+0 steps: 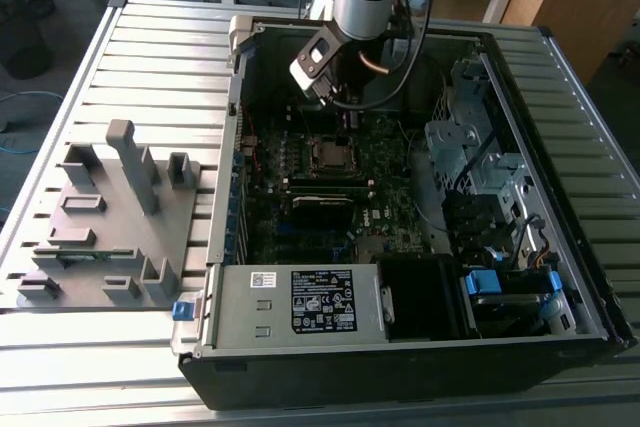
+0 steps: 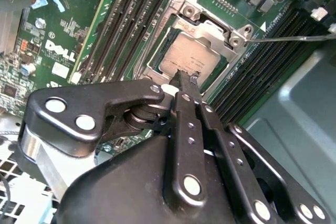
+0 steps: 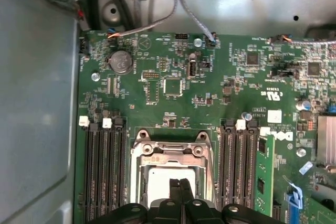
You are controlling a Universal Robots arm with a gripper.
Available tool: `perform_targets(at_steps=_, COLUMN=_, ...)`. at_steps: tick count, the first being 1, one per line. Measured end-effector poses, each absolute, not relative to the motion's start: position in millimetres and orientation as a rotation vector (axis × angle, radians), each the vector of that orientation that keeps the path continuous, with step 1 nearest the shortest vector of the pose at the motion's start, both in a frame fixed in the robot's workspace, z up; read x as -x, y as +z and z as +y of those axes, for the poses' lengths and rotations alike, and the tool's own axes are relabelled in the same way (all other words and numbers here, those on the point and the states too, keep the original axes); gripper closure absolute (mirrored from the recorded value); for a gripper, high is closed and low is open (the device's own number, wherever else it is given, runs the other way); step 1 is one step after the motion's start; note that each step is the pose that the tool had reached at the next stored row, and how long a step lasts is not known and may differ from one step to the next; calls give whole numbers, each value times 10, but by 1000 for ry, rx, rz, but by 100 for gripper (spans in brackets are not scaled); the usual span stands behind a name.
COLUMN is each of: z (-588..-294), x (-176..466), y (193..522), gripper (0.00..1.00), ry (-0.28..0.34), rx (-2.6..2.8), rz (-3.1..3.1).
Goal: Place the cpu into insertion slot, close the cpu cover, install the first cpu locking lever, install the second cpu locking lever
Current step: 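Close the cpu cover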
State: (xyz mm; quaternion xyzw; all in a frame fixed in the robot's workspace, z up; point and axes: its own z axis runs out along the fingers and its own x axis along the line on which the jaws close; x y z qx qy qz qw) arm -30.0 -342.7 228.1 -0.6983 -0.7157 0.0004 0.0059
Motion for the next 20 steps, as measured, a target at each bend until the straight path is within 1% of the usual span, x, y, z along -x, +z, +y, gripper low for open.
perform_targets(at_steps=11, z=-3427, x=299, y=2280, gripper=90, ry=1, rx=2154, rz=-2271)
perform_targets(at_steps=20, z=-3427, x=299, y=2279, gripper=90, ry=3, rx=1991, rz=-2415)
